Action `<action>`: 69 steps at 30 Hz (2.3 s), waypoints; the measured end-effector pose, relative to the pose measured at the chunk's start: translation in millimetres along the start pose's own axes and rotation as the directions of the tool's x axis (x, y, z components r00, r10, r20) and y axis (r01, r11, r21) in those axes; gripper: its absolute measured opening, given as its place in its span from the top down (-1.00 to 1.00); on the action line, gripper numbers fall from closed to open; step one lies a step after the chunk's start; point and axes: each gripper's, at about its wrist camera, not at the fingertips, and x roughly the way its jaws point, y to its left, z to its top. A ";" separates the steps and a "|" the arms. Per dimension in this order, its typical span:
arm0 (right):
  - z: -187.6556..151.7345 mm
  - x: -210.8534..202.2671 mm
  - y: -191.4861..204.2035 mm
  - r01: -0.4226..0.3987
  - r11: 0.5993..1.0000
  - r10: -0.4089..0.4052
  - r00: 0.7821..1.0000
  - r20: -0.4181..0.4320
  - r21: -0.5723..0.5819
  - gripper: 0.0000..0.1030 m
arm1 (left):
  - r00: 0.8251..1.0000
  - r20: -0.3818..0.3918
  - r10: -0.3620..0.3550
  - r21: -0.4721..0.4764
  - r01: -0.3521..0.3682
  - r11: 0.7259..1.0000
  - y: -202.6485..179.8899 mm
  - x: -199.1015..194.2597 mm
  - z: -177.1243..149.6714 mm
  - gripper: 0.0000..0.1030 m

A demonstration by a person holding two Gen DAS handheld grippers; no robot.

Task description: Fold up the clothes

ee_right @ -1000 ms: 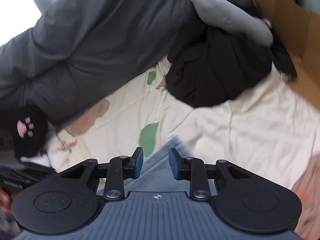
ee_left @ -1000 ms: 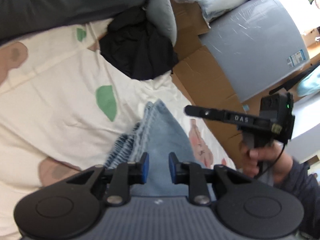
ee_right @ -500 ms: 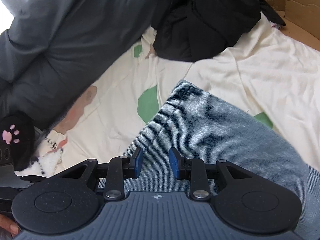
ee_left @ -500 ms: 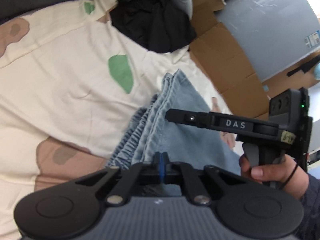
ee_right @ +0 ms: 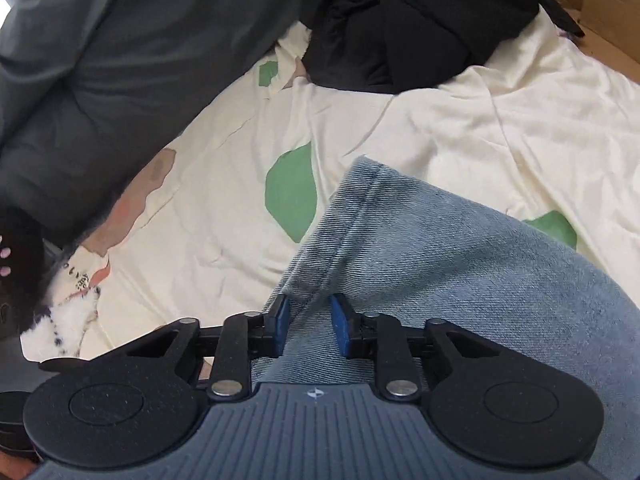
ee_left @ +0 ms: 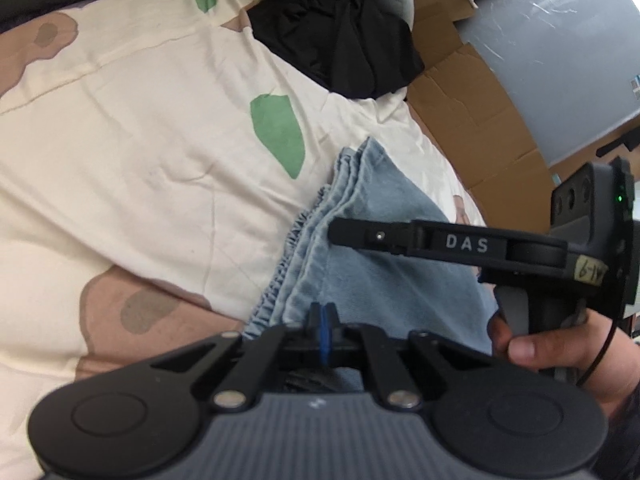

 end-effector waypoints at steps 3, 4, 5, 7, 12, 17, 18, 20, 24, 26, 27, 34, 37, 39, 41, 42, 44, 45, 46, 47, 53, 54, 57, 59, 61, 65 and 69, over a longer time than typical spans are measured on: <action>6.5 -14.4 -5.9 -0.040 0.999 0.039 0.999 0.024 0.025 0.49 | 0.999 0.010 -0.037 0.018 0.037 0.999 -10.5 -14.9 3.6 0.96; 8.0 -21.8 -7.9 -0.042 0.999 0.041 0.998 0.050 0.019 0.48 | 0.998 0.013 -0.058 0.021 0.058 0.998 -13.4 -19.7 4.0 0.93; 9.5 -27.5 -9.4 -0.031 1.000 0.030 0.997 0.067 0.006 0.46 | 0.997 0.011 -0.078 0.023 0.078 0.997 -15.7 -23.0 3.4 0.93; 12.7 -34.9 -14.7 -0.007 1.000 0.008 0.996 0.087 -0.010 0.46 | 0.993 -0.001 -0.116 0.023 0.116 0.993 -21.5 -27.0 2.0 0.93; 16.6 -31.2 -39.2 0.050 0.998 -0.052 0.995 0.084 0.024 0.49 | 0.994 -0.042 -0.102 0.044 0.104 0.994 -25.5 -13.0 -3.3 0.92; 19.6 -16.4 -51.5 0.066 0.997 -0.069 0.995 0.073 0.044 0.51 | 0.994 -0.069 -0.086 0.042 0.089 0.995 -9.4 -0.6 -15.4 0.95; 20.2 -12.4 -53.6 0.067 0.996 -0.070 0.995 0.070 0.054 0.51 | 0.994 -0.068 -0.085 0.051 0.088 0.995 -9.2 -0.3 -16.0 0.95; 23.8 -5.4 -57.6 0.063 0.996 -0.067 0.996 0.066 0.069 0.51 | 0.994 -0.072 -0.080 0.065 0.084 0.994 -10.0 0.3 -15.5 0.95; 33.4 -15.1 -58.0 0.039 0.998 -0.042 0.998 0.052 0.056 0.47 | 0.994 -0.086 -0.074 0.065 0.079 0.995 -18.0 -6.1 -6.9 0.95; 35.8 -25.7 -58.8 0.005 1.000 -0.007 0.998 0.061 0.028 0.46 | 0.993 -0.075 -0.089 0.057 0.094 0.994 -21.3 -12.9 -4.1 0.92; 35.7 -30.4 -59.6 -0.006 1.000 0.005 0.998 0.059 0.007 0.45 | 0.993 -0.066 -0.094 0.055 0.098 0.994 -22.9 -16.1 -2.9 0.92; 27.1 -52.2 -81.0 -0.060 0.997 0.062 0.997 0.035 -0.053 0.44 | 0.994 -0.071 -0.088 0.076 0.093 0.993 -37.8 -11.6 0.9 0.89; 17.8 -64.8 -90.7 -0.053 0.996 0.054 0.999 0.009 -0.073 0.45 | 0.993 -0.119 0.005 0.096 0.006 0.995 -45.9 -5.0 -0.4 0.89; 7.8 -80.4 -97.3 -0.039 0.995 0.040 0.999 0.009 -0.095 0.45 | 0.991 -0.125 0.037 0.120 -0.022 0.992 -54.9 -7.4 -1.2 0.89; -3.8 -97.3 -106.4 -0.026 0.994 0.028 0.999 0.023 -0.107 0.44 | 0.990 -0.130 0.060 0.153 -0.039 0.987 -64.2 -10.3 -2.5 0.88; -9.6 -105.8 -111.0 -0.019 0.993 0.022 0.999 0.031 -0.112 0.44 | 0.989 -0.135 0.067 0.167 -0.043 0.985 -67.4 -11.8 -3.7 0.88; -23.9 -124.5 -121.5 -0.008 0.992 0.013 0.999 0.040 -0.122 0.44 | 0.986 -0.144 0.086 0.199 -0.057 0.978 -73.9 -14.8 -5.4 0.87; -31.3 -134.9 -127.6 -0.003 0.992 0.008 0.999 0.043 -0.128 0.44 | 0.984 -0.145 0.100 0.221 -0.066 0.973 -77.1 -16.8 -5.7 0.87; -38.7 -145.4 -133.8 0.003 0.991 0.003 0.999 0.045 -0.134 0.44 | 0.983 -0.144 0.114 0.246 -0.077 0.966 -80.4 -19.1 -5.3 0.87; -45.5 -155.6 -140.0 0.015 0.990 -0.009 0.999 0.044 -0.137 0.43 | 0.982 -0.141 0.127 0.265 -0.087 0.960 -83.5 -21.7 -4.1 0.86; -94.0 -240.3 -172.4 0.101 0.992 -0.092 0.990 0.108 -0.079 0.40 | 0.972 -0.155 0.176 0.323 -0.119 0.939 -98.6 -31.1 11.9 0.84; -102.5 -254.6 -176.4 0.107 0.992 -0.099 0.987 0.128 -0.060 0.32 | 0.971 -0.155 0.182 0.303 -0.129 0.944 -98.1 -32.9 14.6 0.84; -137.7 -286.3 -190.7 0.121 0.992 -0.124 0.971 0.203 0.028 0.25 | 0.962 -0.175 0.209 0.225 -0.168 0.960 -98.4 -35.4 21.5 0.84; -162.5 -297.3 -197.5 0.128 0.989 -0.141 0.958 0.248 0.067 0.25 | 0.953 -0.176 0.247 0.262 -0.197 0.945 -109.9 -35.6 26.1 0.84; -186.3 -299.3 -200.1 0.144 0.986 -0.162 0.946 0.280 0.083 0.25 | 0.941 -0.184 0.285 0.299 -0.222 0.928 -124.2 -32.8 33.4 0.84; -228.6 -301.4 -198.9 0.183 0.977 -0.210 0.910 0.358 0.108 0.26 | 0.916 -0.229 0.330 0.356 -0.237 0.904 -159.1 -19.6 51.7 0.84; -256.4 -300.3 -197.6 0.141 0.980 -0.184 0.903 0.388 0.138 0.26 | 0.901 -0.234 0.366 0.427 -0.243 0.871 -206.9 -1.0 69.0 0.83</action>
